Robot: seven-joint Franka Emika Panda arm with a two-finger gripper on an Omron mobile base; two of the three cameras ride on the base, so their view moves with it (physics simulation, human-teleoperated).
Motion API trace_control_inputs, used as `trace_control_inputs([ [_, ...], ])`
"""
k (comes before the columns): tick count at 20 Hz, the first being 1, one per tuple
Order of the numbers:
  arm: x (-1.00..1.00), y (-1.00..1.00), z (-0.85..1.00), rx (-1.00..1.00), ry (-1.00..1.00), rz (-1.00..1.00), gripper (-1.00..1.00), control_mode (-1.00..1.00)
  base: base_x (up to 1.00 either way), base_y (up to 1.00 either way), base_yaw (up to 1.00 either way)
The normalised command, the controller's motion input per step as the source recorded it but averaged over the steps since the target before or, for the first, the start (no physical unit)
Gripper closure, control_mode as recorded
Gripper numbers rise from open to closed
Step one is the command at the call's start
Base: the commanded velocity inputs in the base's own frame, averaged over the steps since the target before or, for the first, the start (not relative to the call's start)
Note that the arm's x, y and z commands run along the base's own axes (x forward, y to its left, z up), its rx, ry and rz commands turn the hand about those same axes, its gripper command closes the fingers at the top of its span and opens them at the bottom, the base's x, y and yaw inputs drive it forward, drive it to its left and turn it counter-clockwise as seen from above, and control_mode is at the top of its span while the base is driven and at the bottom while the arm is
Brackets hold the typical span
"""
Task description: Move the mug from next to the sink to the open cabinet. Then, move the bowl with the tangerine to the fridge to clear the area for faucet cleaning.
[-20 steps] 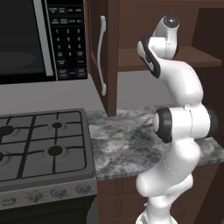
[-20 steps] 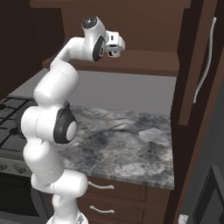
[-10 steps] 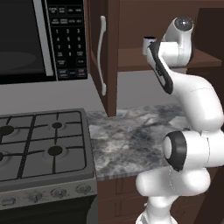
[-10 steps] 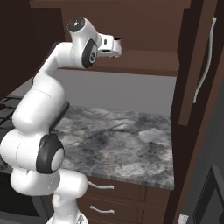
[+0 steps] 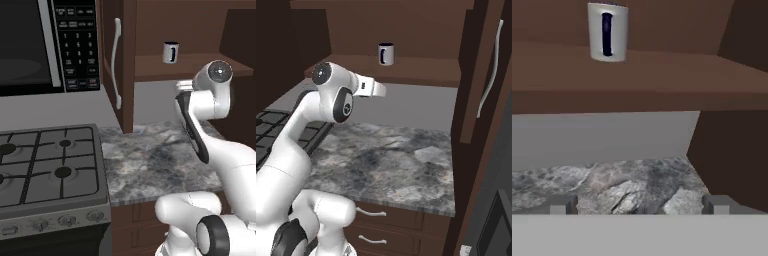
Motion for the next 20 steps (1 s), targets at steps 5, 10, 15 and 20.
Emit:
trace_control_inputs([
  [5, -0.4, -0.02, -0.4, 0.0, -0.15, 0.0, -1.0, 1.0, -0.6, -0.03, 0.14],
  [10, 0.0, 0.0, 0.0, 0.0, 0.0, 0.0, -1.0, 1.0, -1.0, -0.41, 0.59],
  [15, 0.0, 0.0, 0.0, 0.0, 0.0, 0.0, -1.0, 1.0, -0.87, -0.26, 0.69],
  [20, 0.0, 0.0, 0.0, 0.0, 0.0, 0.0, -1.0, 1.0, -0.72, -0.01, 0.7],
])
